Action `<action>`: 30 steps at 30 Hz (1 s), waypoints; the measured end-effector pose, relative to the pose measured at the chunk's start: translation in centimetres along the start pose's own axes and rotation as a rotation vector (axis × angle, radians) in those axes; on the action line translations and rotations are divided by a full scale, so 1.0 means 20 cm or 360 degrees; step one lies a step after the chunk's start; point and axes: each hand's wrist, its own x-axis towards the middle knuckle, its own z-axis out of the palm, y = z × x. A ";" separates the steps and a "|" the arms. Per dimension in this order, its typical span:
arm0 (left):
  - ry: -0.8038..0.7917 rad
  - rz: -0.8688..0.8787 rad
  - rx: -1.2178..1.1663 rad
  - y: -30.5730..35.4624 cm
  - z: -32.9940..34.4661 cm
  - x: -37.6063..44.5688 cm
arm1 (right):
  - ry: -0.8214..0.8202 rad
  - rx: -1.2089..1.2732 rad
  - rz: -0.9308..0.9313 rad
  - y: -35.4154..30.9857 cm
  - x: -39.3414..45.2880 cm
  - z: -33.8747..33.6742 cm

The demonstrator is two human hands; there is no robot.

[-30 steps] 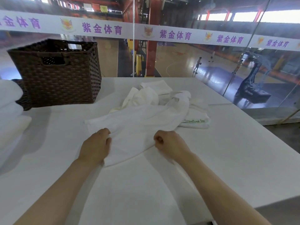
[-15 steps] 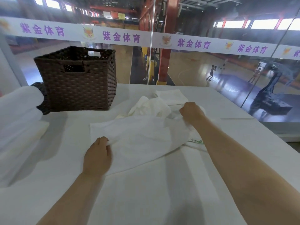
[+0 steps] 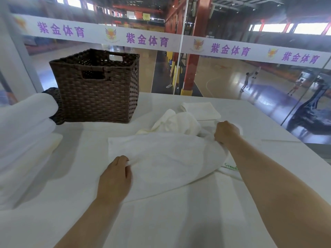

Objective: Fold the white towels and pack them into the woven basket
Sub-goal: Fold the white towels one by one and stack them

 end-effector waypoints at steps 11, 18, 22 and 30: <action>0.0018 0.0036 -0.0219 -0.03 0.00 -0.01 | 0.0345 0.1219 0.0039 0.07 -0.28 -0.10; 0.0008 0.0232 -0.0583 0.03 -0.11 -0.06 | 0.0364 0.1733 -0.0243 -0.07 -0.71 -0.27; -0.0134 0.0206 -0.0838 0.15 -0.19 -0.13 | 0.0171 0.1889 -0.0424 -0.16 -0.95 -0.33; -0.0357 0.0238 -0.1062 0.22 -0.24 -0.22 | 0.0102 0.1575 -0.0833 -0.14 -1.17 -0.12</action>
